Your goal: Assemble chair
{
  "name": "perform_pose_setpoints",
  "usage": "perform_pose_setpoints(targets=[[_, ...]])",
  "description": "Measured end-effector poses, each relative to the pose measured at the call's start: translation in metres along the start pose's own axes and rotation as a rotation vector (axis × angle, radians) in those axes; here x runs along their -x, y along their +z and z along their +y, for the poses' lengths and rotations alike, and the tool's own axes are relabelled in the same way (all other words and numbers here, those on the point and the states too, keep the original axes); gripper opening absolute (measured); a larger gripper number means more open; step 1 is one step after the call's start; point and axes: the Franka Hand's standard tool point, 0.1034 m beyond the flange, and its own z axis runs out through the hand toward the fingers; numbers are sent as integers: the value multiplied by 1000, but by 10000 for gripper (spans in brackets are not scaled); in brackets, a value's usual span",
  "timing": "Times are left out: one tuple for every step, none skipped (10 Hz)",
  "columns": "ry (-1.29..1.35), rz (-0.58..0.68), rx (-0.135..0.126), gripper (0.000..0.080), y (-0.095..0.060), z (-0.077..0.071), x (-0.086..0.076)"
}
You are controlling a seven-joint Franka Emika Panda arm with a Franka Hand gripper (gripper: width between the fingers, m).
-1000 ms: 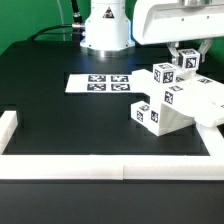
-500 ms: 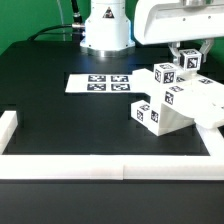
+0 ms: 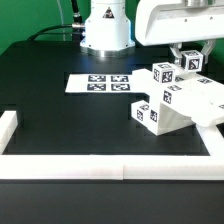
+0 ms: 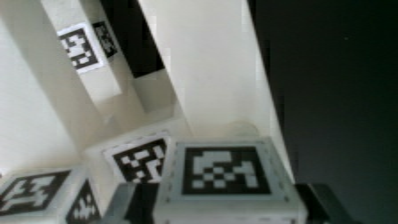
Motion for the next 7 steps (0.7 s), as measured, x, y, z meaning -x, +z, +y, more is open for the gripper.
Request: perform_pose_setpoints(targets=[[1, 3, 1, 271, 0, 0, -1], [2, 10, 1, 271, 0, -1, -2], [8, 16, 1, 271, 0, -2, -3], [16, 16, 0, 271, 0, -5, -2], [17, 16, -1, 271, 0, -6, -3], [17, 18, -1, 271, 0, -6, -3], [17, 28, 1, 271, 0, -6, -3]])
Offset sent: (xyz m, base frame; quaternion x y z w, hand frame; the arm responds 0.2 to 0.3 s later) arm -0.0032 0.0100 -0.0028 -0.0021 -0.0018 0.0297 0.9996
